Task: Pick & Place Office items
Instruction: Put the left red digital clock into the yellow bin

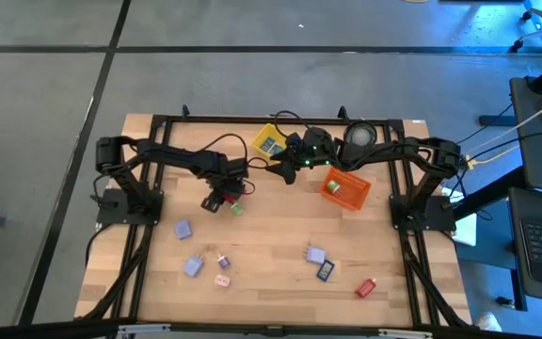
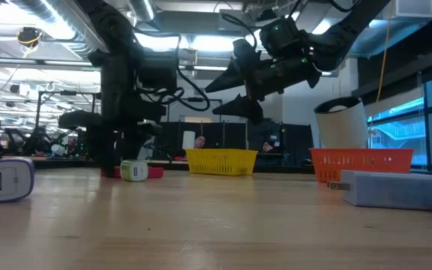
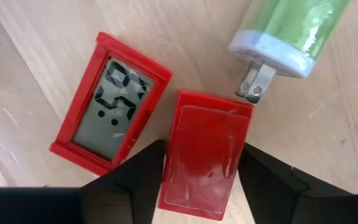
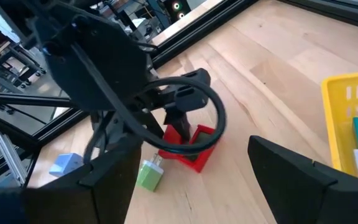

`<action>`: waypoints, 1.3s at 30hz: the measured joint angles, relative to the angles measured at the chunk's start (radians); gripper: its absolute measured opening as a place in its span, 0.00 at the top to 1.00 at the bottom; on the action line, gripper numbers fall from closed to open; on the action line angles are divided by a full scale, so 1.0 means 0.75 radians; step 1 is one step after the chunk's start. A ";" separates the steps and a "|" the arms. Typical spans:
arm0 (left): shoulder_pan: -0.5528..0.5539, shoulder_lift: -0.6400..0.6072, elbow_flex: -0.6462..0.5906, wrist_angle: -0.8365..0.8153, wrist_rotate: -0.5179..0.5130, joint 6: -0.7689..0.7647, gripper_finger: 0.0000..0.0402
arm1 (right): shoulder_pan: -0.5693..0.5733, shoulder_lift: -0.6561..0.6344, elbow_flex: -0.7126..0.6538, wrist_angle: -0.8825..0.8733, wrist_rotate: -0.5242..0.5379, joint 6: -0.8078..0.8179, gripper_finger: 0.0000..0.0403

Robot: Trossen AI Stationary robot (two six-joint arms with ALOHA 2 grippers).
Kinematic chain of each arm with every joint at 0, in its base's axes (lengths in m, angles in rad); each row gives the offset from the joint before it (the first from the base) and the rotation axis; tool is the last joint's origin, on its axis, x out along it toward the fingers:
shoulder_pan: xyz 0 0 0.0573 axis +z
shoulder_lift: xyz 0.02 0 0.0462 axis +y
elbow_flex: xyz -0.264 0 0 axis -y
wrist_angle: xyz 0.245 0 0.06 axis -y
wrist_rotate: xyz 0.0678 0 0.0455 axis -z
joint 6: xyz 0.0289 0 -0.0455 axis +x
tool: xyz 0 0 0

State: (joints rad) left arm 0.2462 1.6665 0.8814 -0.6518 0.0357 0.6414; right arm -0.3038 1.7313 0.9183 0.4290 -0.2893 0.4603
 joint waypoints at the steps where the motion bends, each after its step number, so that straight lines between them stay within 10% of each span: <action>1: -0.006 -0.003 -0.001 -0.001 -0.003 -0.006 0.55 | 0.000 0.000 0.000 -0.004 0.000 0.000 0.26; 13: -0.034 -0.059 -0.002 -0.016 -0.024 -0.309 0.62 | -0.001 0.000 0.000 -0.004 -0.092 0.124 0.26; 23: -0.033 -0.418 -0.002 0.095 -0.022 -0.565 0.62 | -0.009 0.001 0.000 0.011 -0.291 0.169 0.26; 39: -0.167 -0.795 0.001 1.293 -0.118 -1.048 0.60 | -0.033 0.001 0.000 0.005 -0.548 0.176 0.26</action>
State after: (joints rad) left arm 0.1209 1.0705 0.8822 0.3181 -0.0529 -0.1447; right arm -0.3283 1.7317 0.9184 0.4328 -0.7002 0.5920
